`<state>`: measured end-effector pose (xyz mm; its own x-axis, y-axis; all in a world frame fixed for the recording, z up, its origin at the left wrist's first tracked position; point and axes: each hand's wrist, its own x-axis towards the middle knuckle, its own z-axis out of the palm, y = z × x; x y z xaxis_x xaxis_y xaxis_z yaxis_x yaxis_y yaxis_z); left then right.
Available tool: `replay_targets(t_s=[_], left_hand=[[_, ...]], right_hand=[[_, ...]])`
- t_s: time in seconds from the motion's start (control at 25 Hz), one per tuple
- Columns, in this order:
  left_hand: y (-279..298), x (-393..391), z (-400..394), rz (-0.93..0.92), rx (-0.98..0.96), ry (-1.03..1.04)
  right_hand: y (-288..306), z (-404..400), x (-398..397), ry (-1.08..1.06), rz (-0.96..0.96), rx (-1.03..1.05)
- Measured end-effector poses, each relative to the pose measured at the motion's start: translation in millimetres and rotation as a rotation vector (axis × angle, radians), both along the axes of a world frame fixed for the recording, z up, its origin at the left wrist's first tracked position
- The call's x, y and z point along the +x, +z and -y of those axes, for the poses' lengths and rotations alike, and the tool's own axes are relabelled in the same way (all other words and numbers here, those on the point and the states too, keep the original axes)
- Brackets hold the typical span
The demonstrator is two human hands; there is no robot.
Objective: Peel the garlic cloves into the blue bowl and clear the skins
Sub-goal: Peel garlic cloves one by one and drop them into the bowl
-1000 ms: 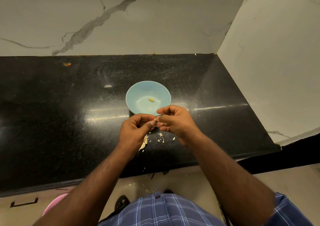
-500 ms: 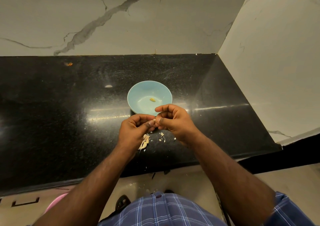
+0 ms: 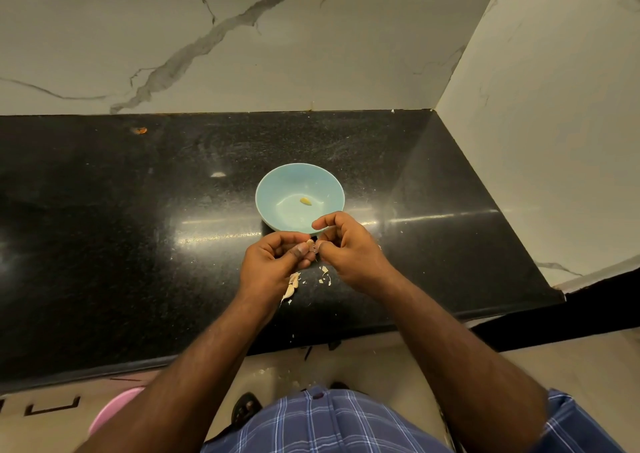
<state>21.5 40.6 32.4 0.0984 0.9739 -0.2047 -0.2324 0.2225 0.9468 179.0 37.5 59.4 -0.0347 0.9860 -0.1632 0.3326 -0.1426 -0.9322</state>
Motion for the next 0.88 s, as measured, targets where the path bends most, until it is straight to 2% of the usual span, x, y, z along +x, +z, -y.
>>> replay_targets(t_s=[0.16,0.32,0.6,0.68,0.8,0.88], left_hand=[[0.1,-6.4,-5.5,0.084,-0.056,0.02],[-0.2,-6.1,-1.0,0.036,-0.116,-0.04],[2.0,-3.1,0.3,0.108,-0.253,-0.062],[1.3,-3.4,0.1,0.113,-0.276,-0.062],[4.8,-1.5,0.5,0.108,-0.286,-0.08],[7.9,0.3,1.7,0.1,-0.288,-0.104]], right_hand=[[-12.4,1.3,12.0,-0.063,0.136,-0.022],[-12.2,1.2,25.4,-0.071,0.31,-0.042],[-17.3,4.3,34.2,-0.05,0.546,0.047],[-16.7,4.7,32.4,-0.028,0.49,0.102],[-7.5,9.0,19.0,0.041,0.293,0.165],[-4.4,11.4,9.8,0.059,0.272,0.183]])
